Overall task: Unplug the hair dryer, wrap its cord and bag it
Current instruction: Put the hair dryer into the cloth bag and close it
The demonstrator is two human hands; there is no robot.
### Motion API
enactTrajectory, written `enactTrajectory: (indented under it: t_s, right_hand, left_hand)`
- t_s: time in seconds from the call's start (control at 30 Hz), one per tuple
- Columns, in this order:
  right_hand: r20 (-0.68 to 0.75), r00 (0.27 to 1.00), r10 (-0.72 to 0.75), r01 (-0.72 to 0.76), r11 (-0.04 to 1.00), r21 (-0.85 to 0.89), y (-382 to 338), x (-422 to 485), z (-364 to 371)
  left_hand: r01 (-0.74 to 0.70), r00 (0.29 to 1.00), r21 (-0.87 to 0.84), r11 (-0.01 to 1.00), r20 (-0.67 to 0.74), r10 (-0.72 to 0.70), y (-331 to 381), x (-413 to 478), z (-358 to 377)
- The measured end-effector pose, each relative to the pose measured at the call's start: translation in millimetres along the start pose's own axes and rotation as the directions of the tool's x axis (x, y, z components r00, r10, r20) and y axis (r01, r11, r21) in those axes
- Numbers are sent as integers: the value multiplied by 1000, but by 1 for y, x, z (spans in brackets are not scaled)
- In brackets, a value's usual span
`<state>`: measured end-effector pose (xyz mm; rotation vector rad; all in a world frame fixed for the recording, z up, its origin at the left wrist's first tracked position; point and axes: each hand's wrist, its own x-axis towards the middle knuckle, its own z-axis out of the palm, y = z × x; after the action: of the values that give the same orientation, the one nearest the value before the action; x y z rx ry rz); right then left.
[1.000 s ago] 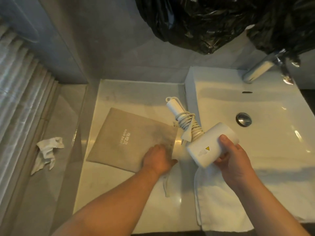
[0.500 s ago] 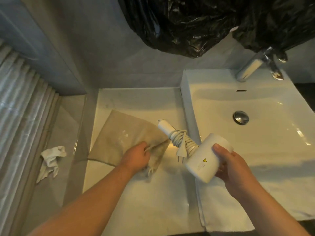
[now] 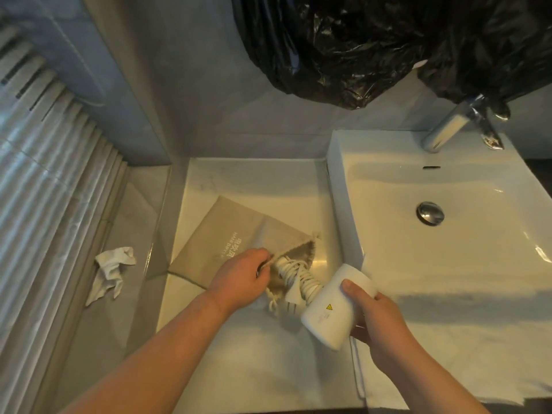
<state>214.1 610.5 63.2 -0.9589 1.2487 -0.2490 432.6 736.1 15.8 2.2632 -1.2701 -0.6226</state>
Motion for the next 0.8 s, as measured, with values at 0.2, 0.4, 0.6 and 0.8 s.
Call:
enactTrajectory:
  t_s: [0.2, 0.4, 0.6, 0.8]
  right_hand:
    - [-15, 998, 55, -54, 995, 80, 15, 20, 34]
    - [-4, 996, 94, -92, 981, 169, 24, 33, 57]
    - [16, 988, 153, -151, 945, 289, 37, 47, 75]
    - [98, 973, 208, -230, 880, 416, 46, 56, 86]
  left_hand:
    - [-61, 998, 35, 998, 25, 60, 1, -19, 5]
    - [-30, 1000, -60, 998, -11, 29, 4, -28, 13]
    - [7, 998, -15, 1000, 65, -6, 10, -32, 19]
    - [45, 991, 45, 998, 125, -51, 12, -29, 15]
